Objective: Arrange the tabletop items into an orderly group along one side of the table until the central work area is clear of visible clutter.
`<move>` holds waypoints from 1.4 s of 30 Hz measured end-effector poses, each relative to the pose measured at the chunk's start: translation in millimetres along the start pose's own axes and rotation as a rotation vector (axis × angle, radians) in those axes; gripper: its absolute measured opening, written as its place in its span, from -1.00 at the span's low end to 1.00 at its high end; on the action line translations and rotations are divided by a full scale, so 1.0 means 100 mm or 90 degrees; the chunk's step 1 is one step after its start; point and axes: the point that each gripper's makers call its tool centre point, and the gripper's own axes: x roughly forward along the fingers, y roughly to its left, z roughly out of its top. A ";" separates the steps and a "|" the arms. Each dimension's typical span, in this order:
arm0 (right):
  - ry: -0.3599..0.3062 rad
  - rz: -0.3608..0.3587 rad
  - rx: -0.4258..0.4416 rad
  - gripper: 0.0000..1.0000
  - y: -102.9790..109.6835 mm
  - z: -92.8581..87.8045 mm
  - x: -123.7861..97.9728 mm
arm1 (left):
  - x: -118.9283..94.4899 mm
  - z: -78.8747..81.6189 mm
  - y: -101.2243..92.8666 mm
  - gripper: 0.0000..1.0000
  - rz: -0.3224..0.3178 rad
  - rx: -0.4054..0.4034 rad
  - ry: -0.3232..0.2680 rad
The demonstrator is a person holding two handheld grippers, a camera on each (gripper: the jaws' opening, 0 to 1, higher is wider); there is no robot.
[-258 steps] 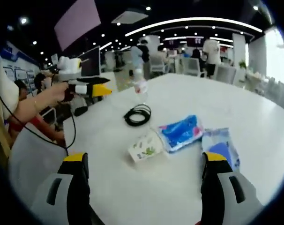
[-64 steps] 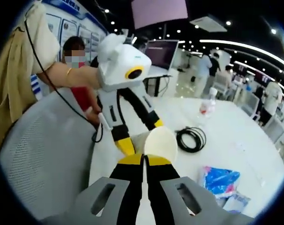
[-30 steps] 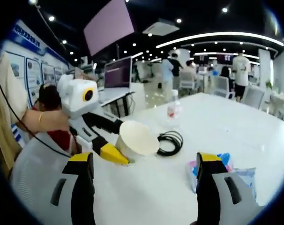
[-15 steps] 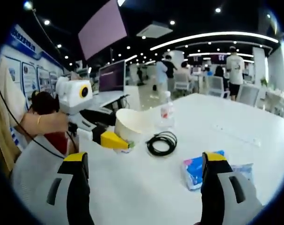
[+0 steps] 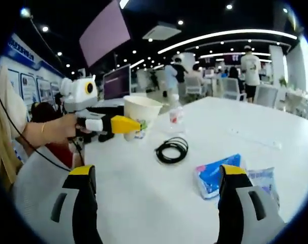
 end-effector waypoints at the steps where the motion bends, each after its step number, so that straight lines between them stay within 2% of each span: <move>1: 0.002 -0.001 0.000 0.99 -0.01 -0.01 0.00 | 0.01 0.00 0.01 -0.24 0.000 0.008 0.001; 9: 0.014 -0.004 0.002 0.99 -0.04 -0.07 0.01 | 0.13 0.08 0.13 -0.24 0.015 0.018 -0.033; 17: 0.019 -0.010 0.009 0.99 -0.08 -0.10 -0.01 | 0.30 0.14 0.26 -0.24 0.019 0.031 -0.039; 28: 0.041 -0.016 0.018 0.99 -0.14 -0.22 -0.01 | 0.56 0.18 0.42 -0.24 0.021 0.021 -0.052; 33: 0.040 -0.015 0.026 0.99 -0.16 -0.26 -0.01 | 0.67 0.13 0.46 -0.24 0.009 0.008 -0.049; 42: 0.064 -0.013 0.029 0.99 -0.16 -0.39 0.01 | 0.89 0.00 0.68 -0.24 0.025 0.004 -0.038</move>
